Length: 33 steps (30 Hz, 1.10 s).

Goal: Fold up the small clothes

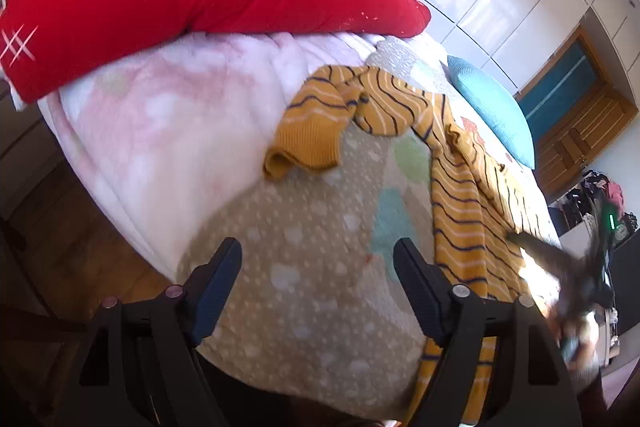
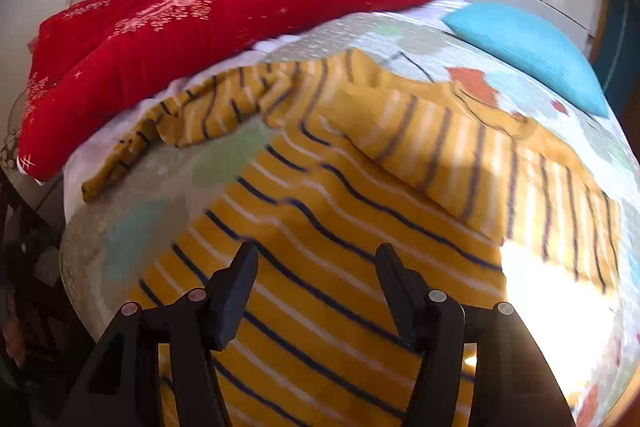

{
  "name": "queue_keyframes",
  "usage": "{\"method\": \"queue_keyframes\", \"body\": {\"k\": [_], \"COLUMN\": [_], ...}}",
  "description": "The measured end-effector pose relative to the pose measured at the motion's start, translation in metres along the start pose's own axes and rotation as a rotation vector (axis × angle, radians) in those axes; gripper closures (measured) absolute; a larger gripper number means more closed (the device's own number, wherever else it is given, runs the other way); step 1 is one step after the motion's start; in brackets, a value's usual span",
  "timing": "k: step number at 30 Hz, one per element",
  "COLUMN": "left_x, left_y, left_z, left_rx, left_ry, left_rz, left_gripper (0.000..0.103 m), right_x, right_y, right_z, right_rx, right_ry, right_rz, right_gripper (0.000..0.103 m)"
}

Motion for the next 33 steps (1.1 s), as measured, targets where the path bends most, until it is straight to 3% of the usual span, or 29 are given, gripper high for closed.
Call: {"method": "queue_keyframes", "body": {"k": [3, 7, 12, 13, 14, 15, 17, 21, 24, 26, 29, 33], "left_x": [-0.001, -0.005, -0.006, -0.007, -0.009, -0.009, -0.005, 0.015, 0.032, 0.036, 0.029, -0.015], "left_y": [-0.014, -0.034, -0.054, -0.056, -0.060, -0.064, -0.087, -0.151, -0.186, -0.198, -0.202, -0.194], "left_z": [-0.011, -0.035, -0.074, -0.080, -0.086, -0.090, -0.083, -0.042, -0.025, -0.019, -0.019, -0.030], "left_rx": [-0.008, 0.002, 0.045, 0.050, 0.061, 0.082, 0.058, -0.091, -0.124, -0.136, -0.115, -0.079], "left_ry": [-0.027, -0.033, -0.036, -0.040, -0.055, -0.086, -0.075, -0.095, -0.114, -0.140, -0.112, -0.065], "left_rz": [-0.026, -0.052, -0.035, -0.042, -0.053, -0.058, -0.015, 0.071, 0.120, 0.124, 0.126, 0.053], "left_gripper": [0.022, 0.021, 0.021, 0.031, 0.049, 0.084, 0.087, 0.087, 0.087, 0.087, 0.088, 0.088], "right_x": [-0.050, -0.112, -0.145, -0.146, -0.147, -0.146, -0.142, -0.128, -0.121, -0.118, -0.113, -0.110], "right_y": [0.054, 0.121, 0.166, 0.171, 0.174, 0.175, 0.176, 0.168, 0.164, 0.163, 0.163, 0.162], "right_z": [0.028, 0.069, 0.106, 0.109, 0.112, 0.114, 0.119, 0.117, 0.109, 0.102, 0.096, 0.099], "right_rx": [0.043, 0.065, 0.030, 0.023, 0.016, 0.007, -0.008, -0.015, -0.008, -0.001, 0.003, -0.012], "right_ry": [0.110, 0.176, 0.229, 0.237, 0.244, 0.246, 0.246, 0.258, 0.248, 0.233, 0.214, 0.217], "right_rz": [-0.101, -0.314, -0.478, -0.493, -0.506, -0.513, -0.512, -0.458, -0.438, -0.442, -0.446, -0.416], "right_gripper": [0.037, 0.037, 0.036, 0.036, 0.036, 0.036, 0.036, 0.036, 0.036, 0.036, 0.036, 0.036]}}
Point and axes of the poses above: each gripper's, at about its wrist camera, not at the fingertips, and z roughly against the way its jaws point, x to its left, y to its underside, the point moved 5 cm from there along -z, roughly the way its jaws point, and after that the axes turned 3 degrees about z, right-handed, at the moved point
